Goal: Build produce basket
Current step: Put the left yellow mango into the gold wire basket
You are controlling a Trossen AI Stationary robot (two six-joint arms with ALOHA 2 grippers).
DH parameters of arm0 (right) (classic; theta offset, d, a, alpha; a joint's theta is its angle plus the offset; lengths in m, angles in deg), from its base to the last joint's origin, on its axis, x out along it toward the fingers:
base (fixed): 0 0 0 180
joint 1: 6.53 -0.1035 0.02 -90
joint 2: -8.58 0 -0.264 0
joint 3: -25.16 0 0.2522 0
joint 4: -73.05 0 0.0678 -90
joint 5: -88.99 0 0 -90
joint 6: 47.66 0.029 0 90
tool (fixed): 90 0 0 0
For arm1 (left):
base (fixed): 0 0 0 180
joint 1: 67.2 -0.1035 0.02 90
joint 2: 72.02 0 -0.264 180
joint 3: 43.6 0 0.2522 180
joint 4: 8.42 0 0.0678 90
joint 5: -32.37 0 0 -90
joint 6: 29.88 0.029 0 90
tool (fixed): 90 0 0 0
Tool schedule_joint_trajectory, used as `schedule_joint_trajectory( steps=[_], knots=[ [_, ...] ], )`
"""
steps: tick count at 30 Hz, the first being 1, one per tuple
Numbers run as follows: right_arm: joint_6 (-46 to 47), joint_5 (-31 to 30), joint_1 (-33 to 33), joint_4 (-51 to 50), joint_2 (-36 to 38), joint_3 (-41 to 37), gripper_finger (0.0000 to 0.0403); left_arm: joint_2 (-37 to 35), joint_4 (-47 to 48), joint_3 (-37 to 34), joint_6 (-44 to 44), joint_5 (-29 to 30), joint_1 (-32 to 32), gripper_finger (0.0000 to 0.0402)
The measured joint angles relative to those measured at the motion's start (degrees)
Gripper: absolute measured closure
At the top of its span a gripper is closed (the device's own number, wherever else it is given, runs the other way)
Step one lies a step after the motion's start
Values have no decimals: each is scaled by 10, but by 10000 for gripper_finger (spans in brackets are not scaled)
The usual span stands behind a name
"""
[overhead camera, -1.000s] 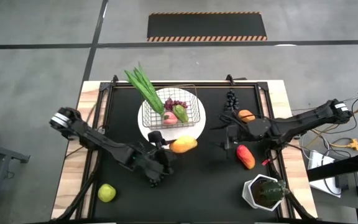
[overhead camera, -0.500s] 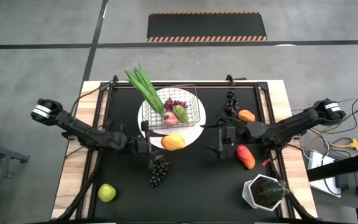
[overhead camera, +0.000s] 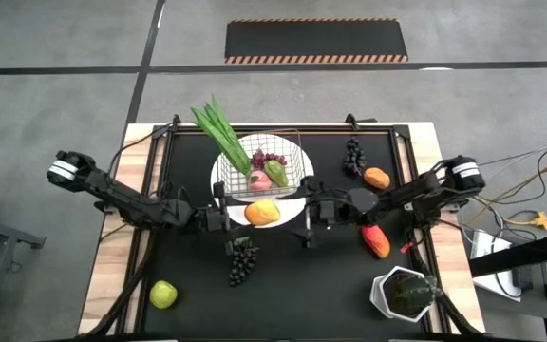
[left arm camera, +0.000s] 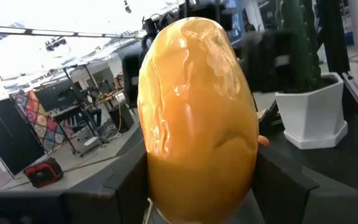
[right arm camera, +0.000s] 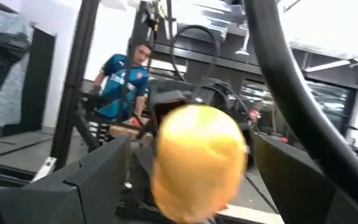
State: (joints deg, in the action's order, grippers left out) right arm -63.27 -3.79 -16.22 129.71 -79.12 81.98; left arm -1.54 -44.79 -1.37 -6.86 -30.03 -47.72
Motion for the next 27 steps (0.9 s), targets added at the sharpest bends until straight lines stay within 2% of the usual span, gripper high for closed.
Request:
schedule_joint_trajectory(
  steps=[8,11,16,18,21,27],
  knots=[
    [-5,1,2,-2,-40,51,96,0,-4,0,0,1,0,189],
    [-5,-3,4,-11,-42,62,128,0,-3,0,0,1,0,189],
    [-5,-4,4,-38,-39,75,208,1,-6,0,-1,9,1,189],
    [-6,-3,4,-48,-37,79,217,1,-6,0,-2,15,1,183],
    [-9,-5,4,-67,-36,85,217,1,-3,0,-12,19,1,160],
    [-17,-29,4,-93,-23,85,218,-9,2,1,-2,58,0,87]
  ],
)
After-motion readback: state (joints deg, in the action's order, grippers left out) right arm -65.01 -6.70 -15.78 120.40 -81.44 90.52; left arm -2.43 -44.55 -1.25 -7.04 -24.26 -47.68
